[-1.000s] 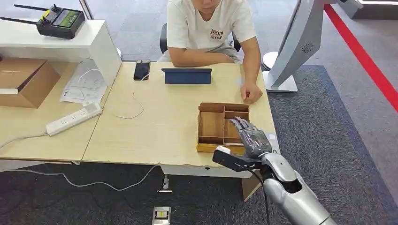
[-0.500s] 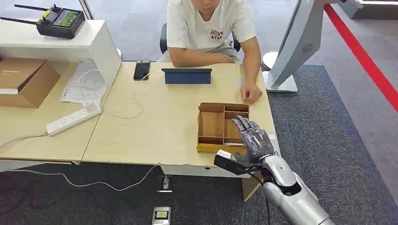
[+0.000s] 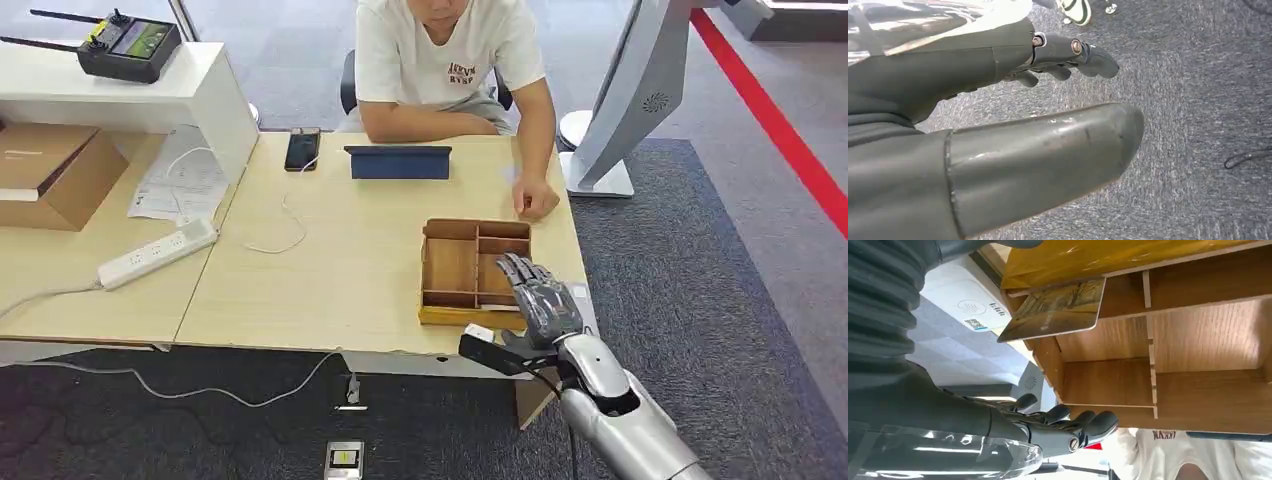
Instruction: Pass the card to the sensor for recognition and then transmit it.
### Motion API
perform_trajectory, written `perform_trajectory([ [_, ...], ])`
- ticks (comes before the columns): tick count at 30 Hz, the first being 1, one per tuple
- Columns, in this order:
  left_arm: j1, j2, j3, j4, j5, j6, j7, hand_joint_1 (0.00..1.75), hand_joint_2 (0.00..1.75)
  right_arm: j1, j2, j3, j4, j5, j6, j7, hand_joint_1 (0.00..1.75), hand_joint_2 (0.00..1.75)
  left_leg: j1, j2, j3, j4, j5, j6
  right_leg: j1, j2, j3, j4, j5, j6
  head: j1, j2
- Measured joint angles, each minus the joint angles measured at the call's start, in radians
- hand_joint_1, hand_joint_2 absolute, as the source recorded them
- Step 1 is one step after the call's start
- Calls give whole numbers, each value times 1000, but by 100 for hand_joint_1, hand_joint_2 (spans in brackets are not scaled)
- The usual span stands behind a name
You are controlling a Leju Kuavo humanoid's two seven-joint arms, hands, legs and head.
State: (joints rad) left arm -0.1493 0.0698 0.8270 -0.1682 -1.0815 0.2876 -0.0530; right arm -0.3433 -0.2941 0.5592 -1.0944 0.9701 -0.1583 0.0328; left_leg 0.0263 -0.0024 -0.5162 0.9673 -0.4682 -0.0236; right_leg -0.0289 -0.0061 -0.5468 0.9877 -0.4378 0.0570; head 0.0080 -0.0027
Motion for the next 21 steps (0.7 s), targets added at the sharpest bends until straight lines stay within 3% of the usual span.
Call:
perform_trajectory([
  [4, 0, 0, 0, 0, 2, 0, 0, 0, 0, -2, 4, -3, 13, 1, 0, -5, 0, 175, 0, 0, 0, 0, 0, 0, 0, 0, 0, 0, 0, 0, 0, 0],
  [5, 0, 0, 0, 0, 2, 0, 0, 0, 0, -2, 4, -5, 14, 1, 0, -6, 42, 175, 0, 0, 0, 0, 0, 0, 0, 0, 0, 0, 0, 0, 0, 0],
  [6, 0, 0, 0, 0, 2, 0, 0, 0, 0, -2, 4, -6, 14, 1, 0, -6, 58, 175, 0, 0, 0, 0, 0, 0, 0, 0, 0, 0, 0, 0, 0, 0],
  [7, 0, 0, 0, 0, 2, 0, 0, 0, 0, -2, 4, -6, 14, 1, 0, -6, 166, 175, 0, 0, 0, 0, 0, 0, 0, 0, 0, 0, 0, 0, 0, 0],
  [8, 0, 0, 0, 0, 2, 0, 1, 0, 0, -2, 4, -6, 15, 0, 0, -6, 175, 175, 0, 0, 0, 0, 0, 0, 0, 0, 0, 0, 0, 0, 0, 0],
  [21, 0, 0, 0, 0, 3, 0, 3, 0, 0, -7, 13, -15, 35, -21, 3, -16, 175, 175, 0, 0, 0, 0, 0, 0, 0, 0, 0, 0, 0, 0, 0, 0],
])
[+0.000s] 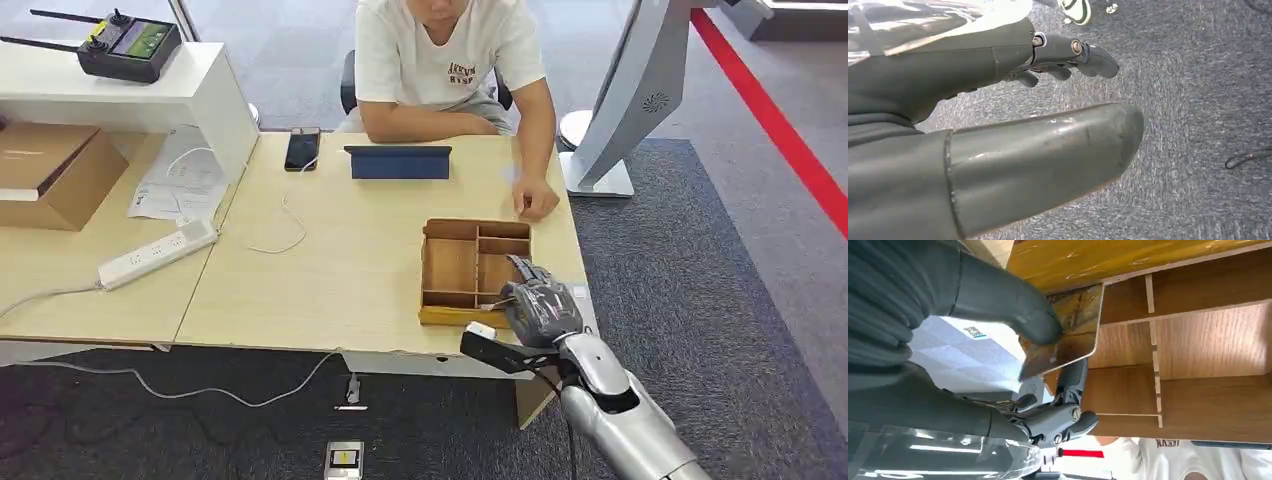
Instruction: Pass the card to the sensor for recognition and then transmit it.
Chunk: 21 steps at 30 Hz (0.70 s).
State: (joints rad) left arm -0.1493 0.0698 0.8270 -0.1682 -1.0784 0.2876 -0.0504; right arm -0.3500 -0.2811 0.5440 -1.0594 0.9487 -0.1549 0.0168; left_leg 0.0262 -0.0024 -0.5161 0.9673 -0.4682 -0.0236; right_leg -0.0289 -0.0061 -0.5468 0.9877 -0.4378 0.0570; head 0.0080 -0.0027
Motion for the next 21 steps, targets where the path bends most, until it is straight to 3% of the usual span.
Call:
perform_trajectory([
  [15, 0, 0, 1, 0, 5, 1, 0, 0, 0, -6, 15, -1, 22, -12, -3, -18, 175, 175, 0, 0, 0, 0, 0, 0, 0, 0, 0, 0, 0, 0, 0, 0],
  [21, -1, 0, 6, 0, 8, 11, 0, 0, 0, -12, 28, -8, 21, -42, -38, -44, 175, 175, 0, 0, 0, 0, 0, 0, 0, 0, 0, 0, 0, 0, 0, 0],
])
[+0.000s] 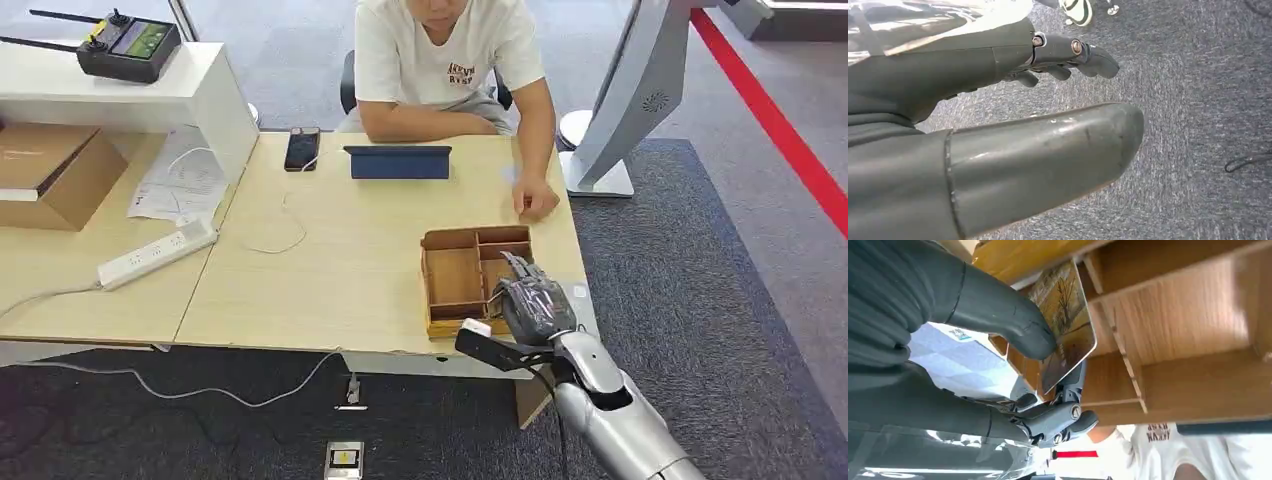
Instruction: Pass the card to the sensor for recognition and then transmit it.
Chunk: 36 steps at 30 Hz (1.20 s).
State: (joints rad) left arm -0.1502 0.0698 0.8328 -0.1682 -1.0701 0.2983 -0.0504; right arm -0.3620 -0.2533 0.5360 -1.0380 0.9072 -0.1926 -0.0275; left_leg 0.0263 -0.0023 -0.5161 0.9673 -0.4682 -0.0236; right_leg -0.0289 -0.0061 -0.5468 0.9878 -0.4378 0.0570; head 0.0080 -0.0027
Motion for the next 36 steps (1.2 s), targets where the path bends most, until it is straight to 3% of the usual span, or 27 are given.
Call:
perform_trajectory([
  [13, -1, -2, 11, 0, -4, 7, -16, 0, 0, -40, 0, -49, -88, -37, -4, 4, 175, 175, 0, 0, 0, 0, 0, 0, 0, 0, 0, 0, 0, 0, 0, 0],
  [15, 1, -11, 12, 0, -19, 7, -38, 0, 0, -142, -13, -141, -209, -48, 26, -4, 175, 175, 0, 0, 0, 0, 0, 0, 0, 0, 0, 0, 0, 0, 0, 0],
  [22, 0, -13, 12, 0, -40, 0, -43, 0, 0, -183, 3, -147, -216, -36, 28, -29, 175, 175, 0, 0, 0, 0, 0, 0, 0, 0, 0, 0, 0, 0, 0, 0],
  [30, -3, -13, 8, 0, -87, -13, -54, 0, 0, -405, 58, -142, 8, -28, -48, -154, 175, 175, 0, 0, -1, 0, 1, 0, 0, 0, 0, 1, 1, 0, 0, 0],
  [36, -19, -13, -1, 0, -111, -29, -47, 0, 0, -575, 121, -135, 248, -30, -35, -163, 175, 175, 0, 0, -1, 0, 1, 0, 0, 0, 0, 1, 1, -1, 0, 0],
])
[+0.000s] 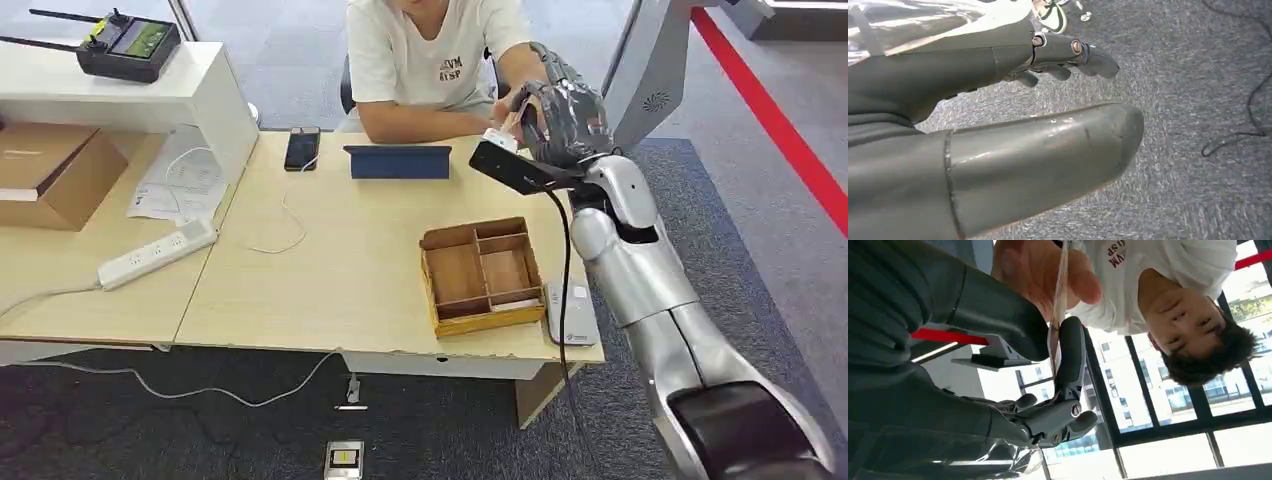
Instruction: Pass the card to the sensor for recognition and then transmit it.
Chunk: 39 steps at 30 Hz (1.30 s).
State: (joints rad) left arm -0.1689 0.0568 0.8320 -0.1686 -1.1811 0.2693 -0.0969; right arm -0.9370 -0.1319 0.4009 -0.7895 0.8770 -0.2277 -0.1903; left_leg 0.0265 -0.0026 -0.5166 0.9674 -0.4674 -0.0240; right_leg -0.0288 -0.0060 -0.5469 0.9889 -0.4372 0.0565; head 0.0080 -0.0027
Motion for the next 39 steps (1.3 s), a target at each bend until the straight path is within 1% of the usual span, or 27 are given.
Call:
perform_trajectory([
  [4, -11, 0, -10, 0, -6, -3, 6, 0, 0, -56, 43, 8, 116, 13, 8, 2, 175, 175, 0, 0, 0, 0, 0, 0, 0, 0, 0, 0, 0, 0, 0, 0],
  [7, -12, 0, -15, 0, -6, -3, 10, 0, 0, -76, 70, 15, 181, 21, 13, 5, 175, 175, 0, 0, 0, 0, 0, 0, 0, 0, 0, 0, 0, 0, 0, 0],
  [9, -12, 1, -15, 0, -5, -3, 11, 0, 0, -86, 85, 21, 219, 23, 15, 6, 168, 175, 0, 0, 0, 0, 0, 0, 0, 0, -1, 0, 0, 0, 0, 0],
  [10, -10, 1, -16, 0, -4, -3, 11, 0, 0, -88, 91, 22, 234, 23, 16, 7, 145, 175, 0, 0, 0, 0, 0, 0, 0, 0, 0, 0, 0, 0, 0, 0],
  [11, -9, 2, -16, 0, -3, -3, 11, 0, 0, -88, 96, 23, 244, 23, 16, 8, 77, 175, 0, 0, 0, 0, 0, 0, 0, 0, -1, 0, 0, 0, 0, 0],
  [12, -8, 2, -16, 0, 0, -3, 11, 0, 0, -88, 100, 23, 253, 22, 15, 8, 77, 175, 0, 0, 0, 0, 0, 0, 0, 0, -1, 0, 0, 0, 0, 0],
  [13, -7, 2, -16, 0, 0, -3, 11, 0, 0, -88, 103, 24, 261, 21, 15, 8, 21, 175, 0, 0, -1, 0, 0, 0, 0, 0, -1, 0, 0, 0, 0, 0],
  [14, -6, 2, -16, 0, 1, -3, 13, 0, 0, -90, 107, 26, 273, 21, 15, 8, 0, 175, 0, 0, -1, 0, 0, 0, 0, 0, -1, 0, 0, 0, 0, 0],
  [16, -4, 2, -16, 0, 3, -3, 13, 0, 0, -102, 119, 29, 309, 21, 14, 8, 0, 175, 0, 0, 0, 0, 0, 0, 0, 0, -1, 0, 0, 0, 0, 0],
  [19, -1, 2, -16, 0, 5, -3, 13, 0, 0, -104, 127, 33, 329, 20, 9, 8, 0, 175, 0, 0, -1, 0, 0, 0, 0, 0, -1, 0, 0, 0, 0, 0],
  [20, 0, 2, -16, 0, 5, -3, 13, 0, 0, -105, 130, 35, 334, 19, 6, 8, 0, 0, 0, 0, -1, 0, 0, 0, 0, 0, -1, 0, 0, 0, 0, 0],
  [26, 1, 6, -16, 0, 8, -2, 10, 0, 0, -112, 139, 39, 349, 9, -37, -3, 0, 0, 0, 0, 0, 0, 0, 0, 0, 0, -1, 0, 0, 0, 0, 0],
  [28, 4, 6, -16, 0, 13, 0, 5, 0, 0, -115, 140, 41, 351, 0, -72, -27, 0, 0, 0, 0, -1, 0, 0, 0, 0, 0, -1, 0, 0, 0, 0, 0],
  [29, 6, 7, -16, 0, 17, 2, 3, 0, 0, -117, 141, 41, 353, -7, -94, -40, 0, 175, 0, 0, 0, 0, 0, 0, 0, 0, -1, 0, 0, 0, 0, 0],
  [33, 16, 7, -16, 0, 35, 16, 1, 0, 0, -115, 134, 41, 335, -65, -199, -106, 0, 175, 0, 0, 0, 0, 0, 0, 0, 0, -1, 0, 0, 0, 0, 0],
  [36, 20, 7, -14, 0, 45, 24, 2, 0, 0, -101, 109, 38, 296, -125, -263, -132, 0, 175, 0, 0, 1, 1, 0, 0, 0, 0, -1, -1, 0, 0, 0, 0],
  [37, 20, 6, -14, 0, 49, 27, 6, 0, 0, -88, 97, 32, 277, -162, -277, -138, 0, 175, 0, 0, 1, 0, 0, 0, 0, 0, -1, -1, 0, 0, 0, 0],
  [39, 22, 4, -13, 1, 59, 36, 17, 0, 0, -49, 62, 9, 230, -281, -324, -143, 0, 175, 0, 0, 2, 1, 0, 0, 0, 0, 1, -2, -1, 0, 0, 0],
])
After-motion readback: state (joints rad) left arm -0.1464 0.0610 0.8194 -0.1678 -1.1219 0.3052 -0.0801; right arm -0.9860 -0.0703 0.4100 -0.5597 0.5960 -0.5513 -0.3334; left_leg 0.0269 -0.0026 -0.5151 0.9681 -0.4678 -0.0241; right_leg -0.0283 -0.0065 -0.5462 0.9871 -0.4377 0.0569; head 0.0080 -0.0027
